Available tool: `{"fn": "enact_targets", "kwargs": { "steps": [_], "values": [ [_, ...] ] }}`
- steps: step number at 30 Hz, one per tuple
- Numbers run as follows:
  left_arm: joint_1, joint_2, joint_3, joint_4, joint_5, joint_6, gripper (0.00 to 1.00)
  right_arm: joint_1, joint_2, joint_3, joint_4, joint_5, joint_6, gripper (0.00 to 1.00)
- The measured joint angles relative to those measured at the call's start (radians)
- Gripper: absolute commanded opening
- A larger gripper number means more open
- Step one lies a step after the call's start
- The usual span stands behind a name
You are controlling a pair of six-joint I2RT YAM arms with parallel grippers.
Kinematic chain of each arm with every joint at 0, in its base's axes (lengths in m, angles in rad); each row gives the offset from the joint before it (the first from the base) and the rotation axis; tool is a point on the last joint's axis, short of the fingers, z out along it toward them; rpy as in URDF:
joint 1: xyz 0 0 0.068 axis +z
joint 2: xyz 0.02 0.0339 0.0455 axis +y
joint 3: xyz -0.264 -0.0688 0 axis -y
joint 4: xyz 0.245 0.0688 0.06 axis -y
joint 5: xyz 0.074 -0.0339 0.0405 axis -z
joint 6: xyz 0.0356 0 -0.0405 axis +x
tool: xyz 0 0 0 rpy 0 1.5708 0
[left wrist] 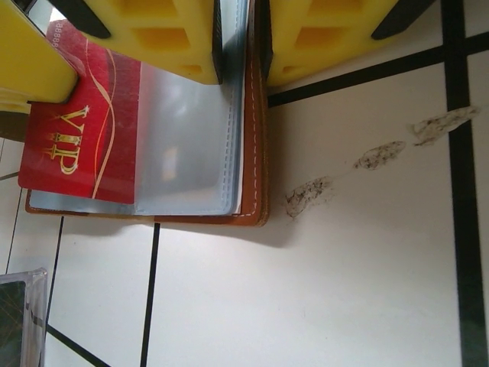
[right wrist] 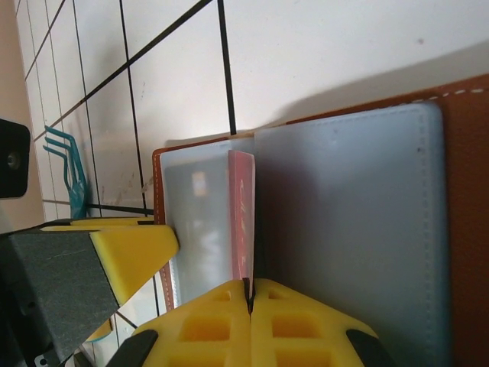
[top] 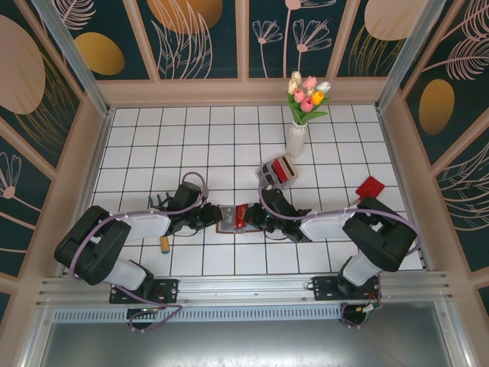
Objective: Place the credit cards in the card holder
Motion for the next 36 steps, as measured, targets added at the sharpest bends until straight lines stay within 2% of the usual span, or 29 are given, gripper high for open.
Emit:
{"fn": "enact_targets", "kwargs": {
  "steps": [12, 21, 29, 33, 36],
  "values": [
    [0.0, 0.0, 0.0, 0.001, -0.002, 0.0, 0.23, -0.007, 0.062, 0.013, 0.057, -0.048, 0.004, 0.05],
    [0.0, 0.0, 0.0, 0.001, -0.014, 0.0, 0.23, -0.006, 0.14, 0.071, 0.079, -0.087, 0.024, 0.13],
    [0.0, -0.002, 0.0, 0.002, -0.023, 0.0, 0.21, -0.005, 0.125, 0.115, -0.048, -0.064, 0.004, 0.22],
    [-0.002, -0.002, 0.0, 0.002, -0.023, 0.001, 0.21, -0.004, 0.079, 0.117, -0.126, -0.044, -0.016, 0.22],
    [-0.002, -0.002, 0.0, 0.002, -0.022, 0.0, 0.21, -0.004, 0.076, 0.117, -0.143, -0.043, -0.03, 0.16]
  ]
}}
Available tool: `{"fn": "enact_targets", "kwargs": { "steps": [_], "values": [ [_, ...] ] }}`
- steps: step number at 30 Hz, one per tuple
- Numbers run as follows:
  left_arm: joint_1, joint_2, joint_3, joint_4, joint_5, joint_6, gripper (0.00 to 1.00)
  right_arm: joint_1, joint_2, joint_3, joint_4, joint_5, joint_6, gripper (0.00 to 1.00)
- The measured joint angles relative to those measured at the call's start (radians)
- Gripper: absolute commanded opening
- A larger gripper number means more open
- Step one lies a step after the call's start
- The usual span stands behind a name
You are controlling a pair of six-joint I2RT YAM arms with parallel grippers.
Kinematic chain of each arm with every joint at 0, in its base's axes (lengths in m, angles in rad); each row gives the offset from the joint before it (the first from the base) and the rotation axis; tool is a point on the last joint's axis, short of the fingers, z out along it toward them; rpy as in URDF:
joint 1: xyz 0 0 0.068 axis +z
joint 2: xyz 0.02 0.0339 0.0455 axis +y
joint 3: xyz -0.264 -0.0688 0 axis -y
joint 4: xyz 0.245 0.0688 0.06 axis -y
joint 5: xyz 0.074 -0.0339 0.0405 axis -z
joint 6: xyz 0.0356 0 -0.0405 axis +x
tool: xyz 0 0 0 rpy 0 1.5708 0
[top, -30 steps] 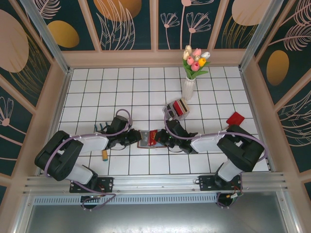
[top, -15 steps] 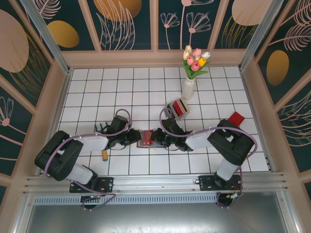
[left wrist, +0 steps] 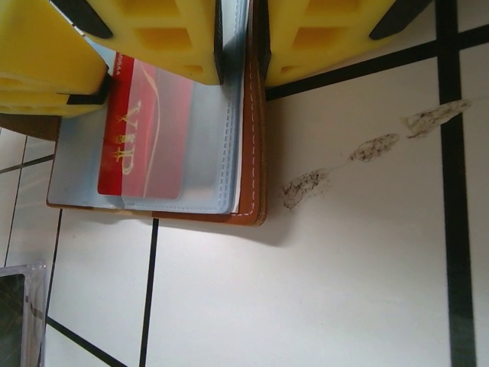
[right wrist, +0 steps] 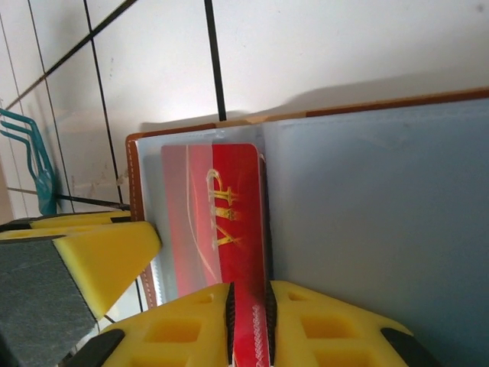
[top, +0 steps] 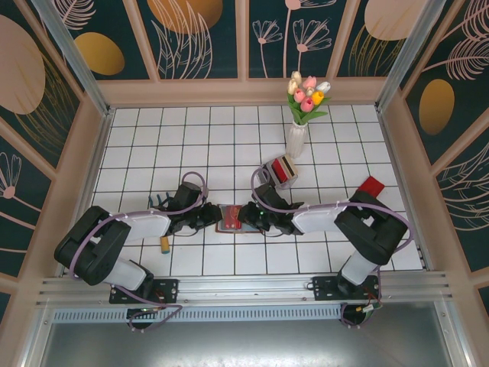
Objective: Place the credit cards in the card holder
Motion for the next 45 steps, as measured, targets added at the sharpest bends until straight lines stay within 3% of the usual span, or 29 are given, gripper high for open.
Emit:
{"fn": "enact_targets", "kwargs": {
  "steps": [8, 14, 24, 30, 45],
  "values": [
    [0.0, 0.0, 0.0, 0.0, 0.003, 0.0, 0.22, 0.001, 0.078, 0.074, 0.0, -0.045, -0.022, 0.11],
    [0.0, 0.0, 0.0, 0.0, 0.003, 0.0, 0.23, 0.003, 0.108, 0.121, -0.013, -0.061, -0.045, 0.13],
    [0.0, 0.0, 0.0, 0.0, 0.002, 0.0, 0.22, 0.019, 0.084, 0.225, -0.293, 0.089, -0.09, 0.17],
    [0.0, 0.0, 0.0, 0.0, 0.002, 0.0, 0.22, 0.033, 0.106, 0.26, -0.363, 0.122, -0.097, 0.2],
    [0.0, 0.0, 0.0, 0.0, -0.002, 0.001, 0.22, 0.032, 0.133, 0.269, -0.319, 0.069, -0.098, 0.21]
  ]
}}
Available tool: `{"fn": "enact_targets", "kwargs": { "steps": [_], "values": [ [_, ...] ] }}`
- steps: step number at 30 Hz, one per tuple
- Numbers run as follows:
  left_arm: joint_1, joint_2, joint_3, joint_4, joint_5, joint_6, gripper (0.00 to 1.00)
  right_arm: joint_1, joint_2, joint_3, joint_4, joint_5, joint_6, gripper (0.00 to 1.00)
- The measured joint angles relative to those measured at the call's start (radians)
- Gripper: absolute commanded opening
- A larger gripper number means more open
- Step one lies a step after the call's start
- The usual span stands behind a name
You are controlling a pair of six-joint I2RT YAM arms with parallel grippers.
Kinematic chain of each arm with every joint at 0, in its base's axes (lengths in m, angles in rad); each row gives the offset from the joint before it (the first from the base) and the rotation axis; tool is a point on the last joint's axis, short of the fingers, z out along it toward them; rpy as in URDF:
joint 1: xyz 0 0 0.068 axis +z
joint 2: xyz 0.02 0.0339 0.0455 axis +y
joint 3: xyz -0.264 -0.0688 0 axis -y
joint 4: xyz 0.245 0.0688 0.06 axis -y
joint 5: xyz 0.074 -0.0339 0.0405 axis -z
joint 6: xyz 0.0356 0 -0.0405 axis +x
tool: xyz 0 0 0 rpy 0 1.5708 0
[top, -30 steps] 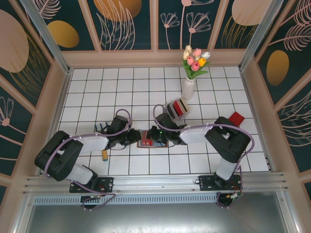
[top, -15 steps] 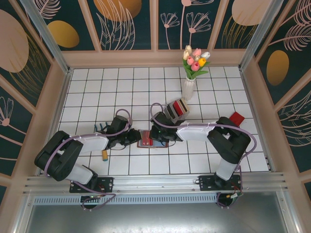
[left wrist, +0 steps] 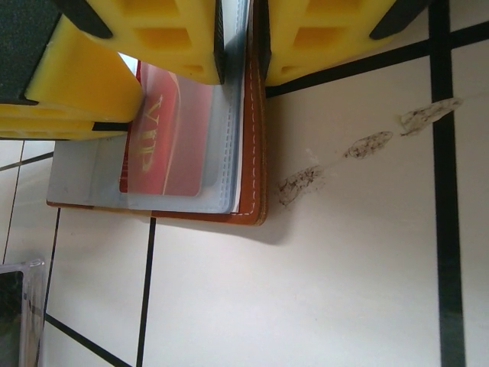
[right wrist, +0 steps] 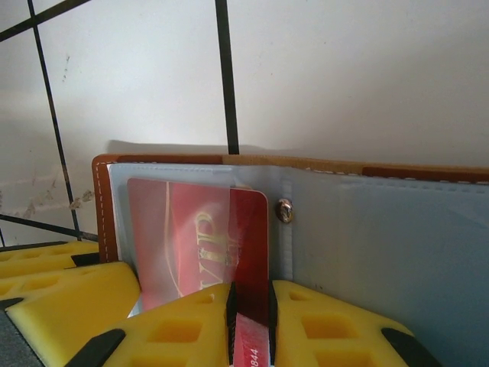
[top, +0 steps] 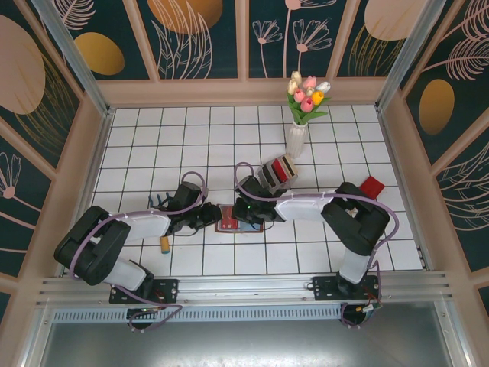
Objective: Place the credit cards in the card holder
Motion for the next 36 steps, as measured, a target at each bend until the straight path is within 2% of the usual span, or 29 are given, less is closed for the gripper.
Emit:
{"fn": "enact_targets", "kwargs": {
  "steps": [6, 7, 12, 17, 20, 25, 30, 36],
  "values": [
    [0.0, -0.001, 0.0, -0.001, -0.006, 0.0, 0.25, 0.0, -0.003, 0.0, -0.004, 0.003, -0.026, 0.23],
    [0.0, -0.004, 0.0, -0.004, -0.008, 0.0, 0.26, 0.0, -0.01, 0.001, -0.015, 0.011, -0.035, 0.28],
    [-0.004, -0.046, 0.0, -0.047, -0.055, 0.0, 0.4, -0.008, -0.151, 0.032, -0.148, 0.101, -0.132, 0.39],
    [-0.004, -0.097, 0.013, -0.105, -0.109, 0.009, 0.51, -0.115, -0.251, 0.166, -0.272, 0.219, -0.279, 0.4],
    [-0.004, -0.121, 0.042, -0.143, -0.145, 0.014, 0.54, -0.173, -0.218, 0.257, -0.342, 0.317, -0.37, 0.44],
    [-0.004, -0.137, 0.105, -0.17, -0.171, 0.023, 0.56, -0.18, -0.093, 0.354, -0.44, 0.434, -0.49, 0.44],
    [-0.004, -0.101, 0.183, -0.162, -0.14, 0.027, 0.56, -0.181, 0.052, 0.409, -0.514, 0.504, -0.557, 0.44],
    [-0.004, -0.027, 0.229, -0.137, -0.094, 0.027, 0.56, -0.181, 0.14, 0.457, -0.573, 0.571, -0.587, 0.43]
  ]
}}
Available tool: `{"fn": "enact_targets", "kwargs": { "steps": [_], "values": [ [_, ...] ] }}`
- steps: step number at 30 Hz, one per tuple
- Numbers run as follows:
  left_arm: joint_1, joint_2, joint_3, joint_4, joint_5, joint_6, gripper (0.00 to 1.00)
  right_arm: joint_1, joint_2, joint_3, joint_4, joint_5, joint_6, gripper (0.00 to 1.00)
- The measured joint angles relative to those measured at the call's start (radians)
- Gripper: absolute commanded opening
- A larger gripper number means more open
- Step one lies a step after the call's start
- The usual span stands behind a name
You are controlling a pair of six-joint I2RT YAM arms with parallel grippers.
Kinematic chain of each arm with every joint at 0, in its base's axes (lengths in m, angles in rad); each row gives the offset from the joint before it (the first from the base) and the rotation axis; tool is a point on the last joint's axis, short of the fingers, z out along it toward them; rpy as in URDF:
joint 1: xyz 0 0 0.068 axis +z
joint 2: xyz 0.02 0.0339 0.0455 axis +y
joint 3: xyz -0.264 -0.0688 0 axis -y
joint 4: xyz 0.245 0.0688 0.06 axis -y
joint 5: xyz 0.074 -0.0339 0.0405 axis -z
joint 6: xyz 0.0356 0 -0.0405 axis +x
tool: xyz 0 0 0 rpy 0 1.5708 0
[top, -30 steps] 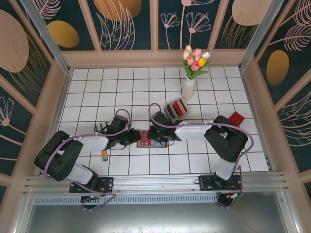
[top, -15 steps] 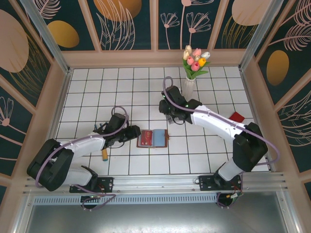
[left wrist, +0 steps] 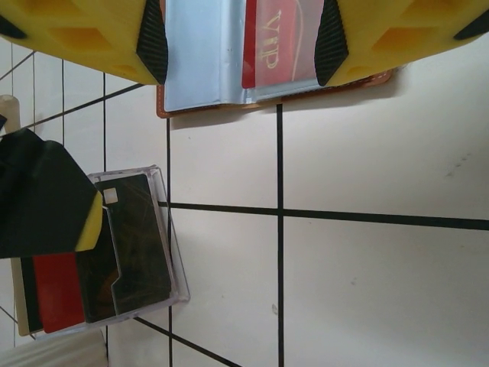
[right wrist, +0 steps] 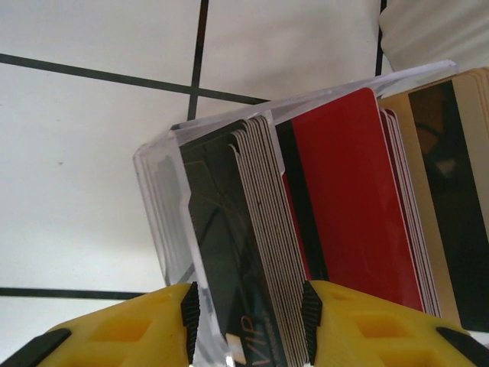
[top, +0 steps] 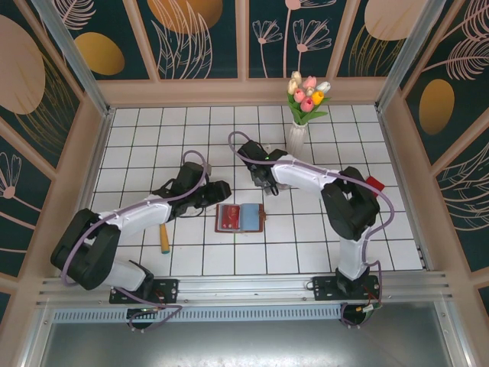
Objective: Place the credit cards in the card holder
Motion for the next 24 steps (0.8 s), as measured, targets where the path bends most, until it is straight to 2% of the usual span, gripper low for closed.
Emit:
{"fn": "enact_targets", "kwargs": {
  "steps": [7, 16, 24],
  "values": [
    [0.0, 0.04, 0.012, 0.012, 0.038, -0.001, 0.57, -0.007, 0.039, 0.026, -0.018, 0.053, -0.012, 0.38],
    [0.0, 0.047, 0.012, 0.018, 0.045, 0.0, 0.57, -0.015, 0.063, 0.037, -0.022, 0.058, -0.014, 0.39],
    [0.0, 0.051, 0.012, 0.019, 0.045, 0.0, 0.57, -0.012, 0.063, 0.042, -0.044, 0.119, -0.014, 0.35]
  ]
}}
